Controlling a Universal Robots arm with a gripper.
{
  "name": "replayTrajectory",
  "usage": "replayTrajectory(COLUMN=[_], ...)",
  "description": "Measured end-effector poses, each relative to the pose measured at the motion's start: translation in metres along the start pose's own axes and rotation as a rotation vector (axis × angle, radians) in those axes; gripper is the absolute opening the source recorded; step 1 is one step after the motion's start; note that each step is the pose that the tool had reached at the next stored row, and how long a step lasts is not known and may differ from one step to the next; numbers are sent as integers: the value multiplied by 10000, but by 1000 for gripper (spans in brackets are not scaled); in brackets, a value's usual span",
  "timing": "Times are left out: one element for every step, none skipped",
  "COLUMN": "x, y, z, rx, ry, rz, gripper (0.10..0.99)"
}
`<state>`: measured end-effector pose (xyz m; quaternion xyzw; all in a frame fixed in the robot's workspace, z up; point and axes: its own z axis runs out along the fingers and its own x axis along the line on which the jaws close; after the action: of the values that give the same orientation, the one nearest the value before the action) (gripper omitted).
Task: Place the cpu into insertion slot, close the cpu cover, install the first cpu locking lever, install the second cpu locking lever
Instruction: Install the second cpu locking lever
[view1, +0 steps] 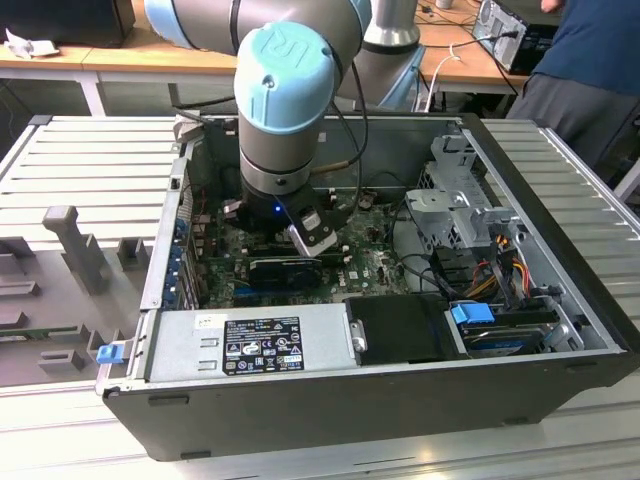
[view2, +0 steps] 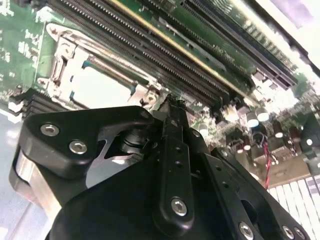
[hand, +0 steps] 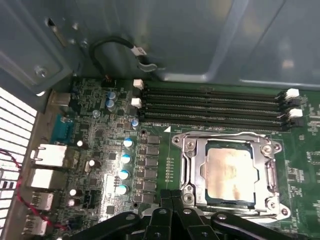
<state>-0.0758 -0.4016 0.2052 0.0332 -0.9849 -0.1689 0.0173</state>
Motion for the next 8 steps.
replayTrajectory(x=[1, 2, 2, 3, 3, 4, 5, 5], y=[9, 25, 32, 40, 51, 60, 67, 68], z=[-24, -69, -89, -110, -142, -167, -185, -189], rx=[1, 7, 13, 25, 43, 53, 55, 54], ry=[1, 1, 1, 2, 3, 5, 4, 2], rz=[0, 0, 1, 1, 2, 3, 3, 3], gripper=[106, 106, 106, 106, 106, 106, 106, 106])
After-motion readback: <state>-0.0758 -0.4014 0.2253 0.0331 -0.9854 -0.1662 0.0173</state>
